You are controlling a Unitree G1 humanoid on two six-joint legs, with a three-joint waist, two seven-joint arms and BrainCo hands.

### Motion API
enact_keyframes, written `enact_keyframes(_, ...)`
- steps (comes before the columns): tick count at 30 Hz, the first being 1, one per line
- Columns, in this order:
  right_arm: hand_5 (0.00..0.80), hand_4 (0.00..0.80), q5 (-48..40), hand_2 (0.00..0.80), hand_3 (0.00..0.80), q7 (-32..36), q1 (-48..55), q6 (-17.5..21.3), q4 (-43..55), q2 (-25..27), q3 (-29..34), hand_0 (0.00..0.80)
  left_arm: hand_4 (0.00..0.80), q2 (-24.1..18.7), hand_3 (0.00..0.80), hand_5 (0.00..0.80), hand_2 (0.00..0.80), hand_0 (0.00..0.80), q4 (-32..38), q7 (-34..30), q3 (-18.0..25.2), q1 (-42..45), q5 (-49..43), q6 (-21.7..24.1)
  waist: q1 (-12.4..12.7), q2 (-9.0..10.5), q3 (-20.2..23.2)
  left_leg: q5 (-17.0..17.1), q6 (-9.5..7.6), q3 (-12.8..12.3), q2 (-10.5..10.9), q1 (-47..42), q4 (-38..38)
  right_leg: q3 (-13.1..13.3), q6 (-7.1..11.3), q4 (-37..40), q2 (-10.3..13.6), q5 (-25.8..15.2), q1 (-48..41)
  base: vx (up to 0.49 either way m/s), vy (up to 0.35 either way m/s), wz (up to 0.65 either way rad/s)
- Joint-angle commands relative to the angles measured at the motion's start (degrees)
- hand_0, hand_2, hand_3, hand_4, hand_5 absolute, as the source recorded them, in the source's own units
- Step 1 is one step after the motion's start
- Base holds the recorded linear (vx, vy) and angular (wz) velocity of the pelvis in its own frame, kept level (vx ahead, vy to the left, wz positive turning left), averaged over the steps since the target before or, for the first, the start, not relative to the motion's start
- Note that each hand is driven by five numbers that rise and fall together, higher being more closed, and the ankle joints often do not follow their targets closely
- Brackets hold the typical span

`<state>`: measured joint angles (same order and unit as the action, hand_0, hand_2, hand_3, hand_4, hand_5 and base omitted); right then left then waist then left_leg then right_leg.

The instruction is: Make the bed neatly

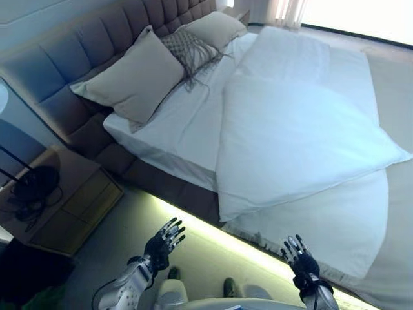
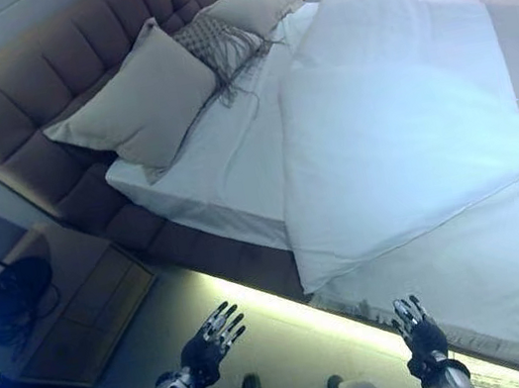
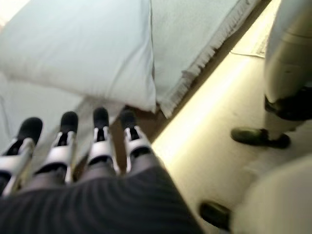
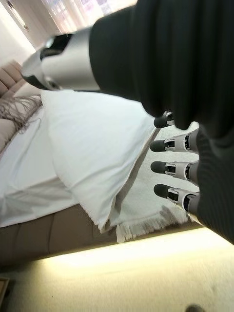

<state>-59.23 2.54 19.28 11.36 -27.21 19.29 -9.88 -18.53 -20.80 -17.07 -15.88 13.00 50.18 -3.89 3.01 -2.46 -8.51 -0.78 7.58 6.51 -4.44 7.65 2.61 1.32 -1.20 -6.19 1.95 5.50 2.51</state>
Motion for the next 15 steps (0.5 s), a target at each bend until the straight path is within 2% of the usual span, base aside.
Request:
enact_keyframes(1, 0.000, 0.000, -1.9, 0.000, 0.000, 1.5, 1.0, 2.8, 4.7, -0.4, -0.3, 0.000, 0.000, -1.8, 0.000, 0.000, 0.000, 0.000, 3.9, -2.5, 2.6, 2.1, -2.1, 0.9, 1.6, 0.39, 2.7, 17.1, -1.57, 0.5, -0.2, 6.7, -6.9, -3.0, 3.44, 0.7, 0.0, 3.6, -12.0, 0.362, 0.131, -0.67)
enact_keyframes(2, 0.000, 0.000, -2.2, 0.000, 0.000, 1.2, 1.0, 3.1, 4.8, -0.4, -0.5, 0.000, 0.000, -2.0, 0.000, 0.000, 0.000, 0.000, 3.8, -2.9, 2.4, 1.8, -2.3, 0.9, 1.7, 0.53, 2.5, 16.6, -1.95, 0.7, 0.1, 6.7, -4.8, -2.5, 3.75, 0.1, 0.6, 3.9, -12.4, 0.346, 0.155, -0.66)
enact_keyframes(4, 0.000, 0.000, -3.0, 0.000, 0.000, 0.2, 0.6, 4.0, 4.5, -0.1, -1.3, 0.000, 0.000, -2.5, 0.000, 0.000, 0.000, 0.000, 3.7, -2.8, 1.7, 1.0, -1.7, 0.8, 1.4, 1.21, 2.3, 11.3, -3.16, -0.6, 1.3, 6.8, -0.4, -1.9, 4.76, -1.9, 2.4, 4.5, -12.3, 0.400, 0.211, -0.34)
enact_keyframes(5, 0.000, 0.000, -2.6, 0.000, 0.000, -1.1, 0.7, 3.9, 4.4, -1.0, -1.2, 0.000, 0.000, -2.5, 0.000, 0.000, 0.000, 0.000, 3.5, -1.1, 1.3, 0.2, -1.5, 0.7, 1.2, 1.39, 2.9, 10.5, -3.97, -1.1, 2.3, 6.4, -0.4, -2.2, 5.74, -3.8, 3.9, 4.9, -12.2, 0.403, 0.229, -0.13)
enact_keyframes(6, 0.000, 0.000, -2.6, 0.000, 0.000, -1.4, 0.9, 3.6, 4.5, -1.3, -1.0, 0.000, 0.000, -2.7, 0.000, 0.000, 0.000, 0.000, 3.5, -1.0, 1.2, 0.0, -1.5, 0.7, 1.1, 1.53, 3.0, 10.3, -4.20, -1.4, 2.6, 6.5, 0.1, -2.1, 5.92, -4.2, 4.2, 5.1, -12.2, 0.440, 0.247, -0.24)
enact_keyframes(7, 0.000, 0.000, -2.2, 0.000, 0.000, -0.9, 1.8, 3.4, 4.7, -2.2, 0.2, 0.000, 0.000, -3.3, 0.000, 0.000, 0.000, 0.000, 3.8, -1.3, 1.1, -0.7, -1.8, 0.6, 1.2, 2.59, 3.7, 8.2, -6.03, -2.6, 4.2, 7.4, 3.7, -2.8, 8.02, -7.8, 6.6, 1.6, -12.0, 0.320, 0.166, -0.14)
enact_keyframes(8, 0.000, 0.000, -1.4, 0.000, 0.000, -0.7, 2.1, 3.6, 4.8, -2.7, 0.1, 0.000, 0.000, -3.6, 0.000, 0.000, 0.000, 0.000, 4.6, -0.9, 1.2, -0.7, -1.6, 0.4, 1.4, 3.12, 4.1, 7.8, -6.96, -2.8, 4.9, 7.2, 3.6, -3.0, 8.89, -9.3, 7.6, -0.3, -11.6, 0.384, 0.240, -0.07)
enact_keyframes(9, 0.000, 0.000, 0.0, 0.000, 0.000, -1.4, 2.3, 4.2, 6.1, -3.2, -0.6, 0.000, 0.000, -3.7, 0.000, 0.000, 0.000, 0.000, 5.9, -0.3, 1.1, -0.1, -1.4, 0.2, 1.5, 3.15, 4.7, 7.3, -8.42, -2.8, 6.1, 5.5, 2.6, -3.0, 9.38, -14.7, 9.2, -5.1, -9.9, 0.282, 0.216, 0.03)
enact_keyframes(10, 0.000, 0.000, 0.3, 0.000, 0.000, -1.4, 2.3, 4.6, 6.5, -3.4, -0.9, 0.000, 0.000, -3.9, 0.000, 0.000, 0.000, 0.000, 6.1, -0.4, 1.1, 0.2, -1.4, 0.3, 1.6, 3.14, 4.9, 7.2, -8.84, -2.9, 6.5, 4.8, 2.1, -2.7, 9.48, -16.6, 9.6, -6.1, -8.9, 0.301, 0.287, -0.02)
enact_keyframes(11, 0.000, 0.000, 0.7, 0.000, 0.000, -1.4, 2.2, 5.3, 7.5, -3.8, -1.3, 0.000, 0.000, -4.2, 0.000, 0.000, 0.000, 0.000, 5.9, -0.9, 0.8, 0.2, -2.2, 1.0, 1.1, 2.36, 5.3, 6.6, -10.12, -3.0, 7.0, 3.2, 1.1, -2.2, 9.10, -22.0, 9.8, -7.8, -6.7, 0.261, 0.254, -0.14)
enact_keyframes(12, 0.000, 0.000, 0.7, 0.000, 0.000, -1.8, 2.3, 5.4, 7.8, -3.9, -1.4, 0.000, 0.000, -4.6, 0.000, 0.000, 0.000, 0.000, 5.4, -0.5, 0.3, -0.3, -2.5, 1.4, 0.7, 2.03, 5.7, 6.1, -10.70, -3.1, 7.3, 2.4, 0.9, -1.9, 8.97, -25.3, 9.8, -8.9, -5.2, 0.282, 0.266, -0.10)
enact_keyframes(15, 0.000, 0.000, 1.4, 0.000, 0.000, -3.3, 1.9, 4.6, 7.8, -3.9, -1.5, 0.000, 0.000, -5.1, 0.000, 0.000, 0.000, 0.000, 4.1, 0.4, -0.1, -2.0, -1.6, 0.9, 0.0, 1.47, 6.2, 4.3, -11.83, -3.6, 8.3, 0.0, 1.4, -2.8, 8.36, -32.5, 9.9, -11.6, -1.1, 0.236, 0.193, 0.18)
